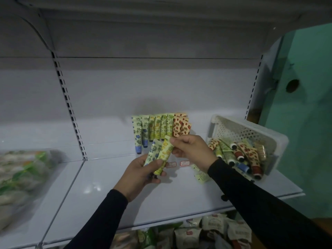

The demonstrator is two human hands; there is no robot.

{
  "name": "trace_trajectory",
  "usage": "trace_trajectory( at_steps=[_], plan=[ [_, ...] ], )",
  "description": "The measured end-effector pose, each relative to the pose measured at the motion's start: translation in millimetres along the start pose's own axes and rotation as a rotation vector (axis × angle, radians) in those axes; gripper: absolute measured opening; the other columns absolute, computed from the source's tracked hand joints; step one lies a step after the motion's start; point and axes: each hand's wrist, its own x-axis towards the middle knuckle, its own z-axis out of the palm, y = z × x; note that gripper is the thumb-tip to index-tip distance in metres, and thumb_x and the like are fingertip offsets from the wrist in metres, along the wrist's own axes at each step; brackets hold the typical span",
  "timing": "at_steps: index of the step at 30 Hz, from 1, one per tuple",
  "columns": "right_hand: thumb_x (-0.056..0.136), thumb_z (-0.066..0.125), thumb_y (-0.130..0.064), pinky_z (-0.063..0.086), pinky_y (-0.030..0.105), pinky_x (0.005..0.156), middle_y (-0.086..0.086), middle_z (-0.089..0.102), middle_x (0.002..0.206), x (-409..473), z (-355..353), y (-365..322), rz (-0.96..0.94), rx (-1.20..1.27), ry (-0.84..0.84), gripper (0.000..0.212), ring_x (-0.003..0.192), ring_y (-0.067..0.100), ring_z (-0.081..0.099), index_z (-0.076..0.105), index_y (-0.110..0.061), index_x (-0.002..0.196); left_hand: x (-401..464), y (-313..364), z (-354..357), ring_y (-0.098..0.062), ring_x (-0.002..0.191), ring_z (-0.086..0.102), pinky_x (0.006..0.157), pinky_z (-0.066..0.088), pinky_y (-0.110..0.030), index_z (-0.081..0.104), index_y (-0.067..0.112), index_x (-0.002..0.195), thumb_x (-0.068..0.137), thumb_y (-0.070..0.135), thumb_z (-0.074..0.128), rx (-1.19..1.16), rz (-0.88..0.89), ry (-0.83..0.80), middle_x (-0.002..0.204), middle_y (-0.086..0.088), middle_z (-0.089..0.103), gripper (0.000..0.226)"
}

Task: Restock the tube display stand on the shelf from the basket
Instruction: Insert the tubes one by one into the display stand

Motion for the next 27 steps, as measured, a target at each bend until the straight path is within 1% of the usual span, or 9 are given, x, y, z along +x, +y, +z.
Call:
trace_trajectory(
  at_steps=[5,11,14,16,19,21,23,25,27],
  plan=[
    [0.089,0.068,-0.020,0.054,0.018,0.061,0.004,0.060,0.069,-1.5,-0.9,-0.3,0.083,0.172,-0.003,0.017,0.064,0.012,0.062,0.066,-0.003,0.086,2.5,-5.2,-4.4,-0.019,0.073,0.068,0.058,0.056,-0.025,0.064,0.004,0.111,0.075,0.022,0.070,-0.023,-0.020,0.042,0.100,-0.017,0.071,0.041],
    [0.089,0.067,-0.015,0.058,0.022,0.072,0.012,0.069,0.088,3.9,5.5,1.5,0.015,0.089,-0.007,0.021,0.071,0.014,0.066,0.070,0.003,0.099,4.6,-7.7,-13.6,-0.023,0.082,0.069,0.064,0.058,-0.029,0.065,0.004,0.112,0.081,0.024,0.069,0.032,-0.012,0.064,0.102,-0.018,0.072,0.037],
    [0.089,0.068,-0.017,0.059,0.025,0.074,0.017,0.072,0.091,13.0,3.1,0.2,-0.066,0.005,0.084,0.018,0.075,0.018,0.067,0.073,-0.002,0.097,5.2,-9.0,-28.4,-0.022,0.076,0.068,0.064,0.055,-0.033,0.068,0.006,0.103,0.092,0.022,0.064,0.160,0.037,0.192,0.090,-0.011,0.075,0.020],
    [0.088,0.069,-0.022,0.059,0.027,0.073,0.013,0.074,0.084,20.7,-1.2,-1.6,-0.133,-0.084,0.172,0.016,0.073,0.019,0.068,0.076,-0.009,0.091,5.3,-10.5,-44.4,-0.019,0.060,0.059,0.052,0.046,-0.028,0.067,0.005,0.093,0.094,0.019,0.063,0.204,0.081,0.323,0.074,-0.005,0.072,0.015],
    [0.088,0.069,-0.028,0.056,0.023,0.062,0.010,0.072,0.074,33.3,-4.9,-3.8,-0.198,-0.200,0.277,0.017,0.063,0.015,0.065,0.077,-0.012,0.086,8.6,-16.5,-75.8,-0.017,0.049,0.044,0.044,0.035,-0.024,0.061,0.009,0.075,0.093,0.021,0.063,0.314,0.105,0.536,0.056,-0.001,0.058,0.022],
    [0.089,0.068,-0.030,0.051,0.025,0.056,0.009,0.071,0.068,42.5,-3.0,-4.6,-0.215,-0.254,0.296,0.019,0.055,0.014,0.061,0.076,-0.014,0.085,13.0,-20.1,-92.6,-0.021,0.056,0.047,0.052,0.038,-0.028,0.059,0.013,0.073,0.092,0.029,0.061,0.457,0.104,0.617,0.061,-0.001,0.059,0.026],
    [0.092,0.064,-0.030,0.048,0.024,0.056,0.005,0.069,0.065,53.6,2.0,-3.7,-0.242,-0.363,0.296,0.021,0.050,0.012,0.057,0.076,-0.014,0.086,16.4,-22.2,-99.9,-0.019,0.067,0.055,0.059,0.040,-0.028,0.061,0.018,0.082,0.095,0.031,0.056,0.619,0.083,0.627,0.075,-0.001,0.064,0.019],
    [0.093,0.061,-0.027,0.047,0.019,0.059,0.000,0.068,0.067,62.7,6.0,-3.3,-0.286,-0.471,0.320,0.023,0.055,0.010,0.057,0.076,-0.013,0.083,18.2,-24.5,-100.1,-0.008,0.076,0.056,0.062,0.037,-0.020,0.061,0.022,0.093,0.097,0.031,0.053,0.694,0.083,0.630,0.084,0.004,0.064,0.013],
    [0.093,0.060,-0.027,0.045,0.017,0.066,0.000,0.070,0.073,71.7,11.3,-3.7,-0.314,-0.528,0.330,0.024,0.066,0.011,0.060,0.076,-0.012,0.085,20.1,-26.4,-101.4,-0.007,0.075,0.055,0.060,0.036,-0.019,0.060,0.020,0.089,0.098,0.032,0.052,0.725,0.081,0.641,0.083,0.001,0.065,0.017]
  ],
)
